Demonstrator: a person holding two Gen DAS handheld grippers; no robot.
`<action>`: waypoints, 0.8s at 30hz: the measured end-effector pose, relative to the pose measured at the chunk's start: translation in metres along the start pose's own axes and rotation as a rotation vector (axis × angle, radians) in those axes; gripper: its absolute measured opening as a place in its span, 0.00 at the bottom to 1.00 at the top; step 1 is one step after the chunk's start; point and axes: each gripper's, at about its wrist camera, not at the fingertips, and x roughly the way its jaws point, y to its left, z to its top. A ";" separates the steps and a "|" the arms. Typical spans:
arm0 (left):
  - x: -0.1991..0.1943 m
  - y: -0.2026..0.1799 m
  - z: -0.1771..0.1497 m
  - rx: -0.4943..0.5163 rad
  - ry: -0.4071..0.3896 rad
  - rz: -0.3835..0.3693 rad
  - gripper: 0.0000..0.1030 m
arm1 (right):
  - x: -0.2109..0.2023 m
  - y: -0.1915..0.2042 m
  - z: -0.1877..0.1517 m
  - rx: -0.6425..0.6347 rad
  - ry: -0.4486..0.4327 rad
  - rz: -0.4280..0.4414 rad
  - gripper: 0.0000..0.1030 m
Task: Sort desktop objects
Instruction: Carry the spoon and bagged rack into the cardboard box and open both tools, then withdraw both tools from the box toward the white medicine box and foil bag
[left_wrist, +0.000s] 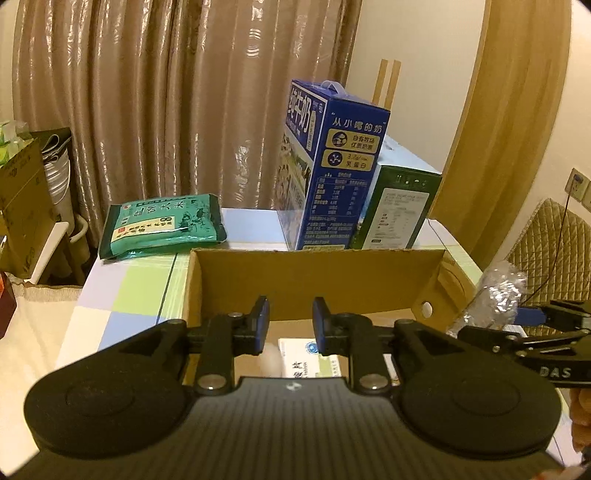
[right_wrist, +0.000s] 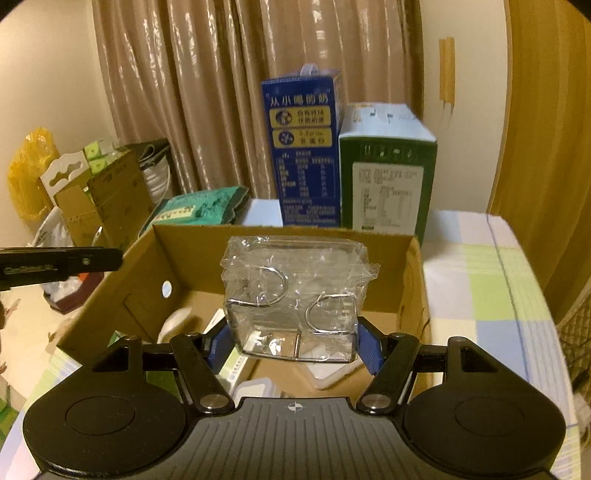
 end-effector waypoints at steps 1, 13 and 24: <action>-0.001 0.001 -0.001 -0.005 -0.001 0.002 0.19 | 0.002 -0.001 0.000 0.005 0.006 0.009 0.67; -0.038 0.010 -0.023 -0.013 -0.002 0.000 0.26 | -0.033 -0.005 0.002 0.017 -0.047 -0.013 0.81; -0.093 -0.002 -0.062 -0.012 0.035 0.005 0.40 | -0.099 0.016 -0.044 -0.041 0.035 -0.015 0.88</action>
